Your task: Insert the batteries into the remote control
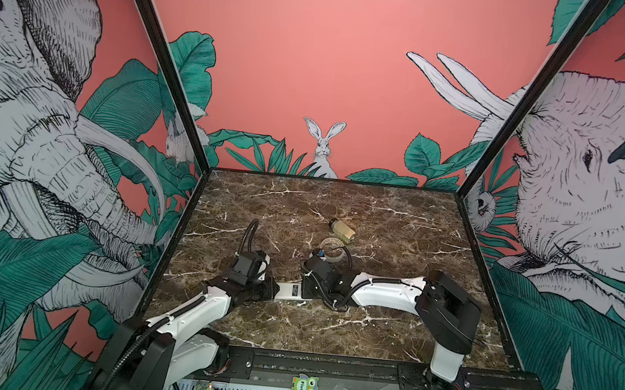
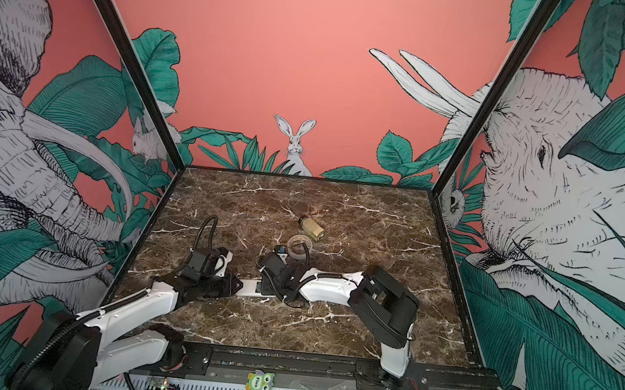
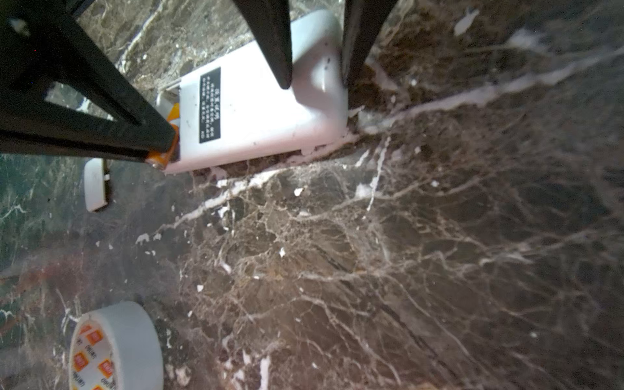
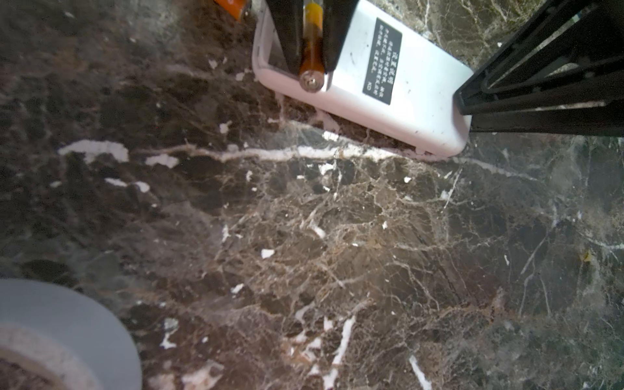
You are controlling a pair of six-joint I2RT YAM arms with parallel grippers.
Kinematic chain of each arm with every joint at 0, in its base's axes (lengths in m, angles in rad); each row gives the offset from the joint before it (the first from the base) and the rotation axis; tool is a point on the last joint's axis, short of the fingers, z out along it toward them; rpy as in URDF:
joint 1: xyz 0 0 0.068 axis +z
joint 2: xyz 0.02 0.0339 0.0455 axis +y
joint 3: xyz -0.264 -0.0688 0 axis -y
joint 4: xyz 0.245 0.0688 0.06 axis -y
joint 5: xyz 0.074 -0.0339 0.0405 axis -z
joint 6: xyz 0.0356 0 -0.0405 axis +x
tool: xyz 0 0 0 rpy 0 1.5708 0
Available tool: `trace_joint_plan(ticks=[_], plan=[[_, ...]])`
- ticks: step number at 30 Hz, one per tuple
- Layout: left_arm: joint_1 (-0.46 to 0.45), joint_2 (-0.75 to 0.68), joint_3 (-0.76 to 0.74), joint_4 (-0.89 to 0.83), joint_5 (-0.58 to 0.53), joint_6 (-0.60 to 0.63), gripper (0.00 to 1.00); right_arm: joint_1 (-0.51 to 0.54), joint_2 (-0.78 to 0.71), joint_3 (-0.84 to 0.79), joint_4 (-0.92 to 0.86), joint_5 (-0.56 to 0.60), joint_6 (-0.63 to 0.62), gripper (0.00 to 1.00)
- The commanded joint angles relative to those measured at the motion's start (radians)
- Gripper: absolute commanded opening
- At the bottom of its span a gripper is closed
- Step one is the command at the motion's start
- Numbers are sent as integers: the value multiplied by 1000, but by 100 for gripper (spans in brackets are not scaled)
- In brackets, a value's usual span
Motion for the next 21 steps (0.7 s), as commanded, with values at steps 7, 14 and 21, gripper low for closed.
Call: trace_joint_plan(ticks=[7,14,21], plan=[[-17,25,-42,-62,42,2,27,20,-33,5,6,39,58,0],[-17,32,-42,-62,40,2,26,22,-60,-31,34,47,91,0],[-17,31,-41,-63,35,1,26,22,-57,-42,56,33,82,0]])
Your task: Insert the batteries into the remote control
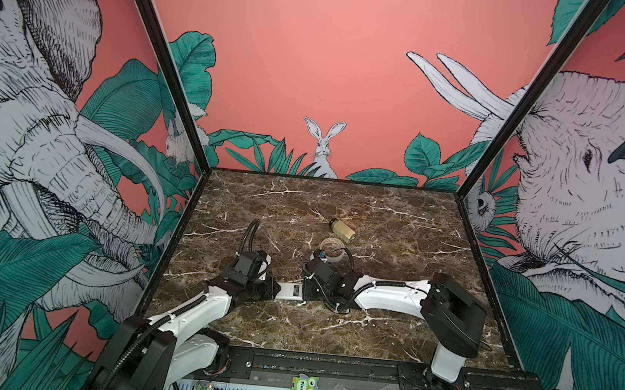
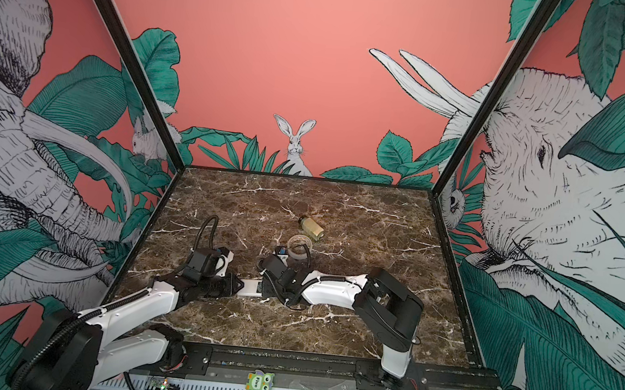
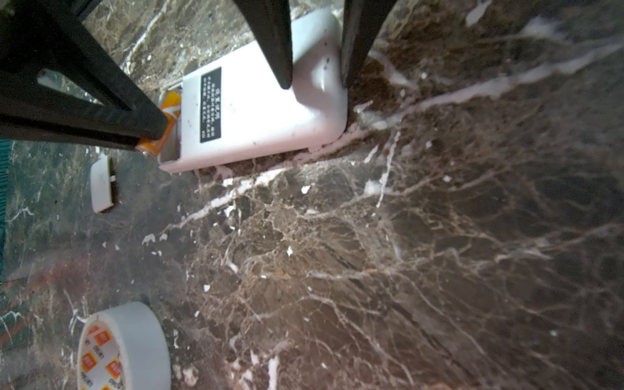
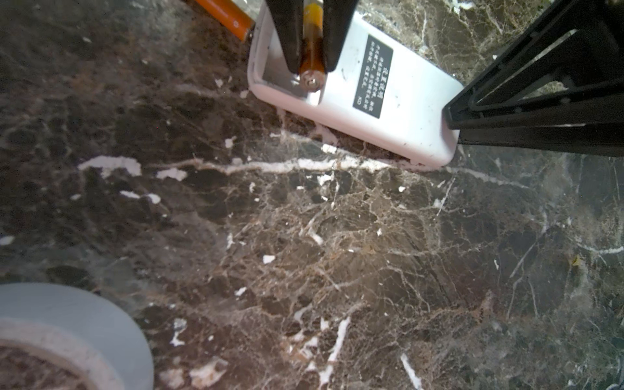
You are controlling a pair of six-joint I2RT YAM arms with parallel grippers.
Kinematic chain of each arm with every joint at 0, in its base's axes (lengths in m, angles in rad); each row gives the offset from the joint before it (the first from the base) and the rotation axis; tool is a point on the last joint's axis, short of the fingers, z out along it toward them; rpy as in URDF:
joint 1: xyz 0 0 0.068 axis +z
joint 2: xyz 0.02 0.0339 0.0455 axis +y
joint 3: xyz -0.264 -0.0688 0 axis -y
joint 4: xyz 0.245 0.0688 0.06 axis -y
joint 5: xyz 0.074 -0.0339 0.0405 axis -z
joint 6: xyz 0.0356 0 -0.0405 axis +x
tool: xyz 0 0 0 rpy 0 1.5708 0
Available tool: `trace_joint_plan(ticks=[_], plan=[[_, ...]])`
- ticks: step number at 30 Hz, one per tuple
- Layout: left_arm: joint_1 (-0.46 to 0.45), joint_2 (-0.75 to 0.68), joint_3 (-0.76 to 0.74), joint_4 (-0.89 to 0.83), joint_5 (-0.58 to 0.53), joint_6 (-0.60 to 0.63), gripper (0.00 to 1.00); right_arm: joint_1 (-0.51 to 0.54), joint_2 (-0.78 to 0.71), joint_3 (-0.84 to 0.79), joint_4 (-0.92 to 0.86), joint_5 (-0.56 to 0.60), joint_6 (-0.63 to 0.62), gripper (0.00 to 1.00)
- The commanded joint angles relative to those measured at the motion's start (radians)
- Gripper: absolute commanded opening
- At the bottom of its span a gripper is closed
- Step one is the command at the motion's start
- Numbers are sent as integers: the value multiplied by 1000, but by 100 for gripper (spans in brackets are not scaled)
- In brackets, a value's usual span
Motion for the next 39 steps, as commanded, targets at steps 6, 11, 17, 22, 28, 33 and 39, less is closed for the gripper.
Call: trace_joint_plan(ticks=[6,11,17,22,28,33,39], plan=[[-15,22,-39,-78,20,0,26,8,6,8,33,-15,82,0],[-14,15,-41,-84,16,-2,26,9,14,-4,45,-9,88,1],[-15,19,-41,-81,17,-2,26,8,11,0,41,20,70,2],[-15,13,-42,-83,14,-2,26,8,12,5,44,37,49,3],[-15,-3,-48,-87,2,-7,26,8,28,0,54,26,52,4],[-14,-4,-49,-86,-1,-8,26,9,34,1,55,18,44,5],[-14,-7,-49,-89,-5,-10,26,10,32,-11,64,7,54,7]])
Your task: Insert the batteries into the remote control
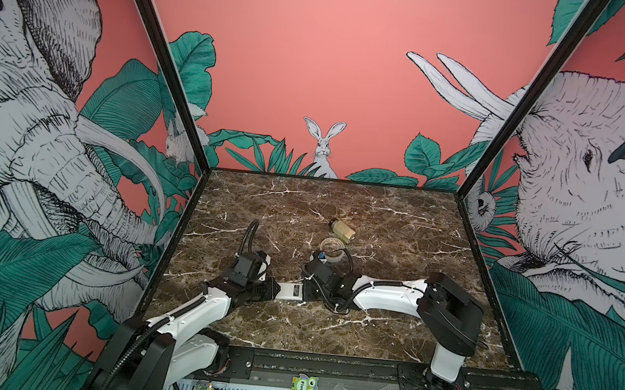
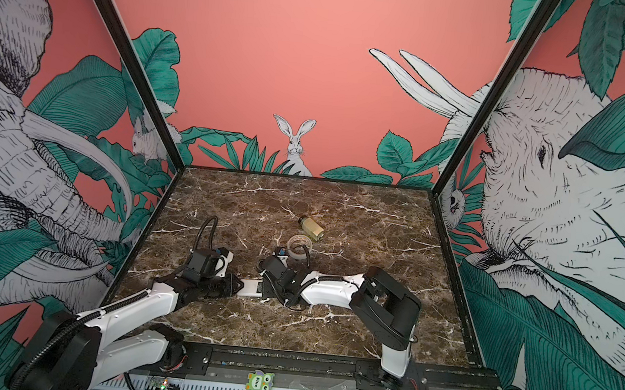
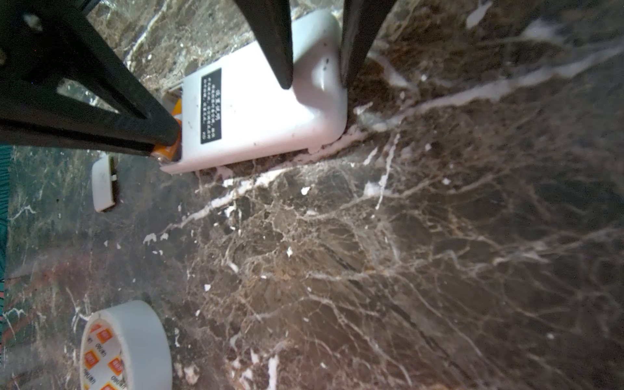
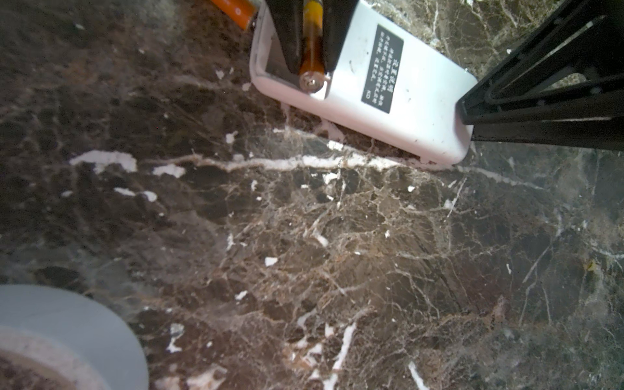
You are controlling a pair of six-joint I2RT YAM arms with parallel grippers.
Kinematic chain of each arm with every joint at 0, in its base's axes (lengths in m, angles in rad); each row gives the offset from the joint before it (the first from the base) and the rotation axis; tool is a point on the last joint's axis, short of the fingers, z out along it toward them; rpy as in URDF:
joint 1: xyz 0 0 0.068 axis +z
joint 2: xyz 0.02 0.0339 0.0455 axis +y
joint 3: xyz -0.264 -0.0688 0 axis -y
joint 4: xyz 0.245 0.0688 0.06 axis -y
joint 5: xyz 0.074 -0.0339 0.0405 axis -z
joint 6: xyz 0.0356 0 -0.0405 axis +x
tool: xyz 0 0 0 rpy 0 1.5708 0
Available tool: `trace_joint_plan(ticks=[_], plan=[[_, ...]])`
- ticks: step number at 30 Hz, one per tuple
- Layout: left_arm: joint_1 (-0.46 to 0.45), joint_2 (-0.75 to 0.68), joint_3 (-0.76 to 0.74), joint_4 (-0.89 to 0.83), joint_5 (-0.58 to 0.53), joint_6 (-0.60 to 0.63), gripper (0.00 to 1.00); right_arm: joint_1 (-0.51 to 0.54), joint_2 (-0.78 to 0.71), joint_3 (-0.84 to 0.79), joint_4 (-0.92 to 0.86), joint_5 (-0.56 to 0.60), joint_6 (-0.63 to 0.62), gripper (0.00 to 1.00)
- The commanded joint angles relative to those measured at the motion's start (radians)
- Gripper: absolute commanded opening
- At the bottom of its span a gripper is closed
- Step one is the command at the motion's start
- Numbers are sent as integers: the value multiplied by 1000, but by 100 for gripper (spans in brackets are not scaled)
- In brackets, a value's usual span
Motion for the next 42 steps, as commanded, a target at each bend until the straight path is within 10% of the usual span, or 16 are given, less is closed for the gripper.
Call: trace_joint_plan(ticks=[1,33,42], plan=[[-12,7,-39,-93,0,-6,26,9,11,-14,51,1,67,8],[-12,-21,-41,-110,-27,-10,26,9,-119,-89,118,56,57,48],[-12,-54,-25,-125,-58,-4,26,2,-283,-56,-145,143,-249,61]])
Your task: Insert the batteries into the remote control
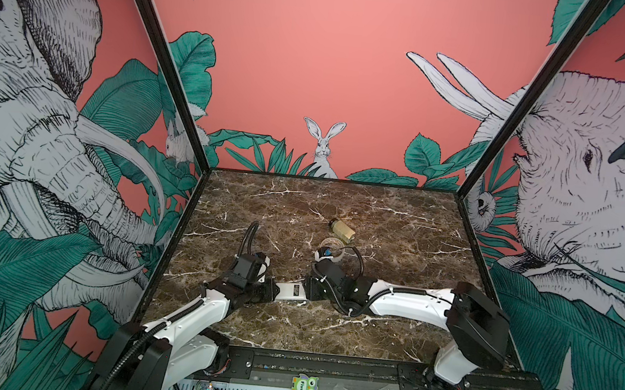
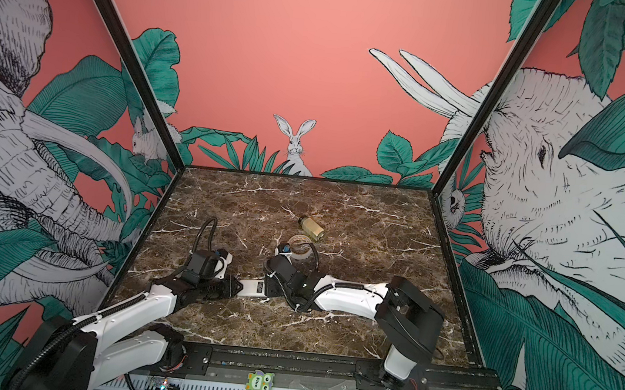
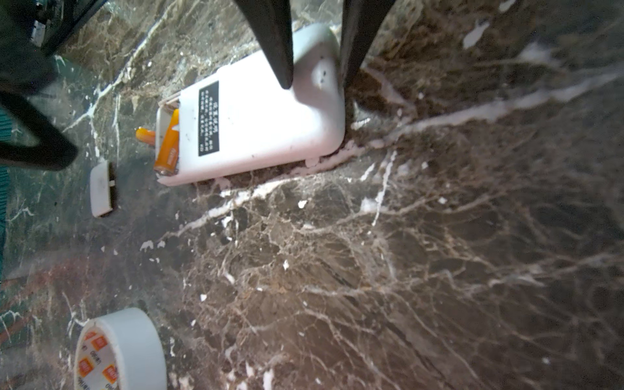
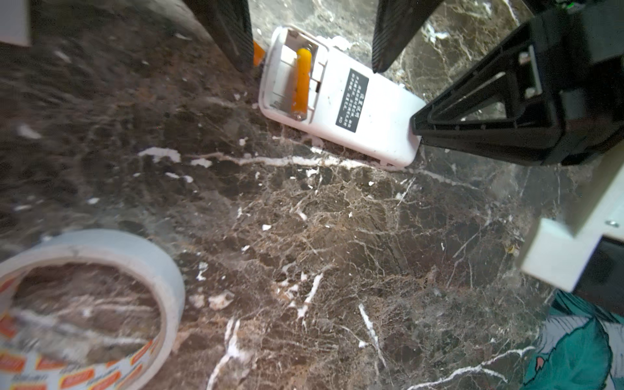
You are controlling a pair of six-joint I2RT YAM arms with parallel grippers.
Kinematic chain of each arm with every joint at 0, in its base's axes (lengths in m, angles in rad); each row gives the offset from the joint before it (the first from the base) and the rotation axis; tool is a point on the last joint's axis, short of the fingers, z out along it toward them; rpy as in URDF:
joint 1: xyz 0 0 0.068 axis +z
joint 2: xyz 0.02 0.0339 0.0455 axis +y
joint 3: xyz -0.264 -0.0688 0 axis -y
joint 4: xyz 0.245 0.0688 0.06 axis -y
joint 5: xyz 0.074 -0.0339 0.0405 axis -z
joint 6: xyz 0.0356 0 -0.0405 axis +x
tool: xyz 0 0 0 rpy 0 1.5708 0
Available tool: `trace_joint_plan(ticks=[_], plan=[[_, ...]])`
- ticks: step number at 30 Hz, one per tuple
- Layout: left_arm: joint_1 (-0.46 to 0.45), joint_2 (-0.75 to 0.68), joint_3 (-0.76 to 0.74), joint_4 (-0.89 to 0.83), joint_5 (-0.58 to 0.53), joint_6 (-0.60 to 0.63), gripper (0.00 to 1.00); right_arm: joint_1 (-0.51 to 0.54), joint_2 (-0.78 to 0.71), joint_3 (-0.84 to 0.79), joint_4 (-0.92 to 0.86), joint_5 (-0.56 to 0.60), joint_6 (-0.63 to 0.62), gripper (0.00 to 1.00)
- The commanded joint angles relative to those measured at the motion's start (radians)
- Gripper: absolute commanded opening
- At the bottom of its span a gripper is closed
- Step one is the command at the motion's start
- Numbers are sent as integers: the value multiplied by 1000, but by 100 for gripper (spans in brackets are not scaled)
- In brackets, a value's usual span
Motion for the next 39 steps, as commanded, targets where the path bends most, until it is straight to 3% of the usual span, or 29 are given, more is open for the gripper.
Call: trace_joint_plan(ticks=[1,5,10,13,16,25,32,39], plan=[[-5,-22,-19,-79,-46,-1,26,-7,-106,42,-180,112,-233,62],[-6,-34,-4,-75,-42,10,33,-12,-204,42,-213,146,-598,70],[-7,-64,31,-81,-14,47,52,-40,-294,-43,-133,-56,-1023,72],[-6,-69,51,-88,-26,59,58,-84,-274,-16,-183,-203,-1190,72],[-6,-45,73,-94,-32,81,59,-100,-222,19,-255,-230,-1322,72],[-6,12,98,-68,-19,86,57,-208,-91,103,-297,-447,-1464,73],[-7,7,76,-74,30,78,56,-209,58,225,-362,-522,-1531,69],[-6,-22,56,-88,39,67,55,-205,120,273,-369,-517,-1566,64]])
